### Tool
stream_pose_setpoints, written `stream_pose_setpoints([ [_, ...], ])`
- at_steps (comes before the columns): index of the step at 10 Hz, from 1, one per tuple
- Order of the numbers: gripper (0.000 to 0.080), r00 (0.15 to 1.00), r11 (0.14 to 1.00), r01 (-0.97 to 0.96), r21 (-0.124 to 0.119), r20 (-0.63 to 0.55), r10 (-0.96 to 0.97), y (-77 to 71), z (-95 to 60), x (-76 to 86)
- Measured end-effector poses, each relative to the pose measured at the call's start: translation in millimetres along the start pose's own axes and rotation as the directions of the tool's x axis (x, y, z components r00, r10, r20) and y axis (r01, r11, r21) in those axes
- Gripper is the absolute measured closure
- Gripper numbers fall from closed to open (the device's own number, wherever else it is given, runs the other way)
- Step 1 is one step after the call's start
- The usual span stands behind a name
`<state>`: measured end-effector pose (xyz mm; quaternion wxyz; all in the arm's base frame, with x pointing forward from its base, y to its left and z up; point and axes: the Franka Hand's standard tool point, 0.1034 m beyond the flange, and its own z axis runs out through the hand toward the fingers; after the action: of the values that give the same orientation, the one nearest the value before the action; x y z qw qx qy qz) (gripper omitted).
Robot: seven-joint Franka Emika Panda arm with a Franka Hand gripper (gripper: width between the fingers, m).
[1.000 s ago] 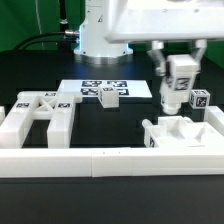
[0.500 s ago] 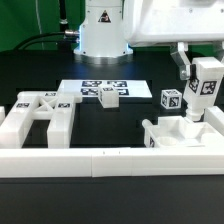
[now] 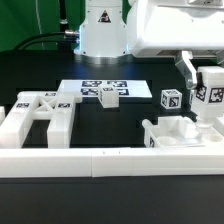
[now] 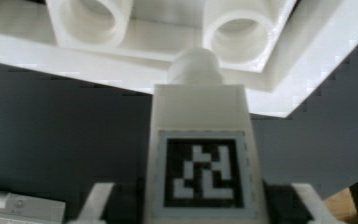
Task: Assemble chair
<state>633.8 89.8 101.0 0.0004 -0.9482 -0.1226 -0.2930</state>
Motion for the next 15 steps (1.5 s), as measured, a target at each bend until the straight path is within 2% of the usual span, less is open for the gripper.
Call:
stream_pose_setpoints([
  [6, 0.0512, 1.0, 1.0, 0.008, 0.021, 0.017, -0.009, -23.1, 7.0, -7.8],
  [15, 0.0512, 1.0, 1.0, 0.024, 0.016, 0.009, -0.025, -20.3, 11.2, -11.0],
])
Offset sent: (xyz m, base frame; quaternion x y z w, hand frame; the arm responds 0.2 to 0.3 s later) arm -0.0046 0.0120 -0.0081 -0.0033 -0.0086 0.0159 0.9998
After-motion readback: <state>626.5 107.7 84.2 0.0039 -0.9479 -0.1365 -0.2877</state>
